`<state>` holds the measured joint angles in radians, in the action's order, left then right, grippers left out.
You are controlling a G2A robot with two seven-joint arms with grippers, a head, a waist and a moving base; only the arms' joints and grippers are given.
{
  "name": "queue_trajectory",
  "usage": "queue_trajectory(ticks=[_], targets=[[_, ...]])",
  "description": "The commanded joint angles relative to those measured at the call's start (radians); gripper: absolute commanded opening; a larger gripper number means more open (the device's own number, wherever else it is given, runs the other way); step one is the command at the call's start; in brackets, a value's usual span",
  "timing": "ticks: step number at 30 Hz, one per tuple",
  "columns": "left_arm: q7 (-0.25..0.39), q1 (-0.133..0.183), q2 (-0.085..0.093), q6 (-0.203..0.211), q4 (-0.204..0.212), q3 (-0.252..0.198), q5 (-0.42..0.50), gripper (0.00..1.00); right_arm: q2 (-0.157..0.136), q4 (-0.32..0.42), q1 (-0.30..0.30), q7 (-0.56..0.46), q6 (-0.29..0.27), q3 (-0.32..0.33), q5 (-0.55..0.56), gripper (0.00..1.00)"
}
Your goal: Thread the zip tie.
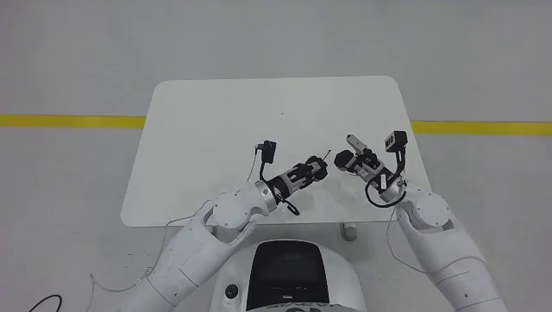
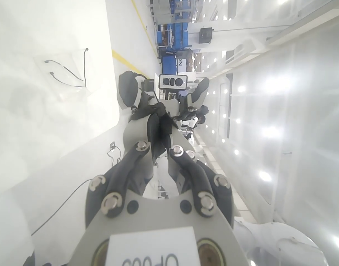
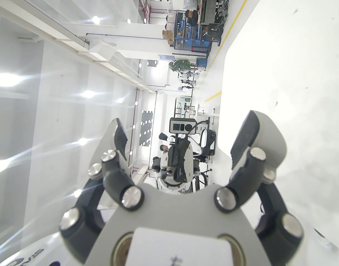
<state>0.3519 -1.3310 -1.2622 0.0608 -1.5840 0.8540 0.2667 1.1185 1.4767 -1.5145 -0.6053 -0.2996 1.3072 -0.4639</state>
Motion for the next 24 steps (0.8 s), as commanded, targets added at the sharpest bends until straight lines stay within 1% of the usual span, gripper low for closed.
queue_trajectory(ticks=[1, 4, 5, 7, 8, 9, 11, 13, 14, 15, 16, 21, 22, 23, 24], targets=[[0.074, -0.001, 0.005, 0.021, 0.005, 0.015, 0.045, 0.0, -0.003, -0.029, 0.008, -0.067, 0.018, 0.015, -0.046, 1.0], [0.226, -0.008, 0.018, 0.045, 0.017, 0.051, 0.138, 0.0, -0.008, -0.075, 0.021, -0.162, 0.017, 0.03, -0.068, 1.0], [0.288, -0.01, 0.024, 0.05, 0.024, 0.069, 0.17, 0.0, -0.009, -0.094, 0.027, -0.199, 0.017, 0.033, -0.084, 1.0], [0.38, -0.011, 0.033, 0.054, 0.037, 0.092, 0.209, 0.0, -0.01, -0.123, 0.04, -0.255, 0.021, 0.037, -0.115, 1.0], [0.416, -0.009, 0.037, 0.05, 0.044, 0.101, 0.222, 0.0, -0.01, -0.136, 0.048, -0.281, 0.02, 0.037, -0.127, 1.0], [0.456, -0.003, 0.042, 0.051, 0.049, 0.11, 0.217, 0.0, -0.01, -0.153, 0.057, -0.321, 0.021, 0.035, -0.144, 1.0], [0.507, 0.0, 0.047, 0.054, 0.058, 0.116, 0.219, 0.0, -0.01, -0.182, 0.075, -0.389, 0.024, 0.032, -0.176, 1.0], [0.569, 0.011, 0.051, 0.056, 0.072, 0.119, 0.233, 0.0, -0.011, -0.211, 0.099, -0.508, 0.043, 0.016, -0.204, 1.0], [0.594, 0.02, 0.053, 0.053, 0.081, 0.117, 0.225, 0.0, -0.011, -0.211, 0.099, -0.508, 0.043, 0.016, -0.204, 1.0], [0.606, 0.029, 0.055, 0.055, 0.087, 0.114, 0.207, 0.0, -0.011, -0.211, 0.099, -0.508, 0.043, 0.016, -0.204, 1.0], [0.598, 0.033, 0.055, 0.06, 0.087, 0.111, 0.186, 0.0, -0.011, -0.211, 0.099, -0.508, 0.043, 0.016, -0.204, 1.0], [0.598, 0.033, 0.055, 0.06, 0.087, 0.111, 0.186, 0.0, -0.011, -0.211, 0.099, -0.508, 0.043, 0.016, -0.204, 1.0], [0.598, 0.033, 0.055, 0.058, 0.085, 0.106, 0.184, 0.0, -0.011, -0.211, 0.099, -0.508, 0.043, 0.016, -0.204, 1.0], [0.623, 0.035, 0.053, 0.048, 0.09, 0.096, 0.217, 0.0, -0.01, -0.213, 0.097, -0.512, 0.066, 0.01, -0.219, 1.0], [0.645, 0.04, 0.052, 0.038, 0.106, 0.094, 0.266, 0.0, -0.009, -0.224, 0.103, -0.535, 0.115, 0.004, -0.252, 1.0]])
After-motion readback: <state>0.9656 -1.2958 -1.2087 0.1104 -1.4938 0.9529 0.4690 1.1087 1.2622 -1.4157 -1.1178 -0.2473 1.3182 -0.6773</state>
